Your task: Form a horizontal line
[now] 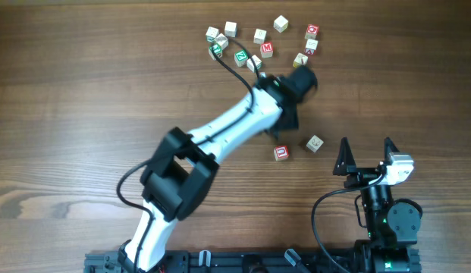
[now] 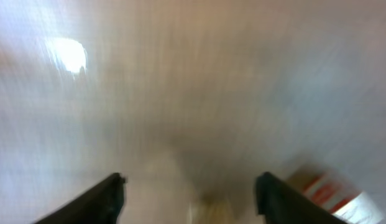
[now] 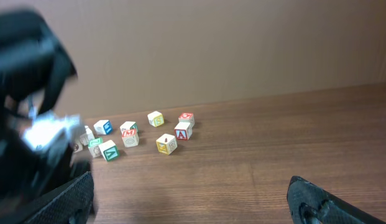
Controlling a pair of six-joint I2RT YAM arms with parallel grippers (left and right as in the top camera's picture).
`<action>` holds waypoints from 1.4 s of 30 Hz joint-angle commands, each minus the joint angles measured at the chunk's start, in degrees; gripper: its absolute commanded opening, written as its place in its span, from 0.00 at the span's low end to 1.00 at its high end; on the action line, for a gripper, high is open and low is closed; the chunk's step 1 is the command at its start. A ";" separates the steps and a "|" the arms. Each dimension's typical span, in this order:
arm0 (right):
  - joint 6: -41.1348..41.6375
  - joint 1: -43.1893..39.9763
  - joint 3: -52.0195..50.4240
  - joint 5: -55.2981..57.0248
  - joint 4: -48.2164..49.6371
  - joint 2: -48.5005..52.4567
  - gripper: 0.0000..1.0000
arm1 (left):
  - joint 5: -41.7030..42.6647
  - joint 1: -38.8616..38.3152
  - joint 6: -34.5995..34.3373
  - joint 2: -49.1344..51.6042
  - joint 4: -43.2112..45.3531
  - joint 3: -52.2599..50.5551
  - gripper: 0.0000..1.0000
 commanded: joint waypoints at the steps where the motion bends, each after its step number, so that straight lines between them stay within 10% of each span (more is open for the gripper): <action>1: -0.72 0.17 -0.04 -0.02 0.17 -0.04 1.00 | -4.39 6.88 6.88 -1.95 8.02 4.46 0.81; 30: 1.11 0.17 -0.04 -0.04 0.28 -0.04 1.00 | -2.89 18.34 16.09 10.78 34.36 4.42 0.97; 42: 6.10 0.17 -0.04 -0.52 0.17 -0.04 1.00 | -0.04 20.57 13.03 17.97 40.15 4.42 0.85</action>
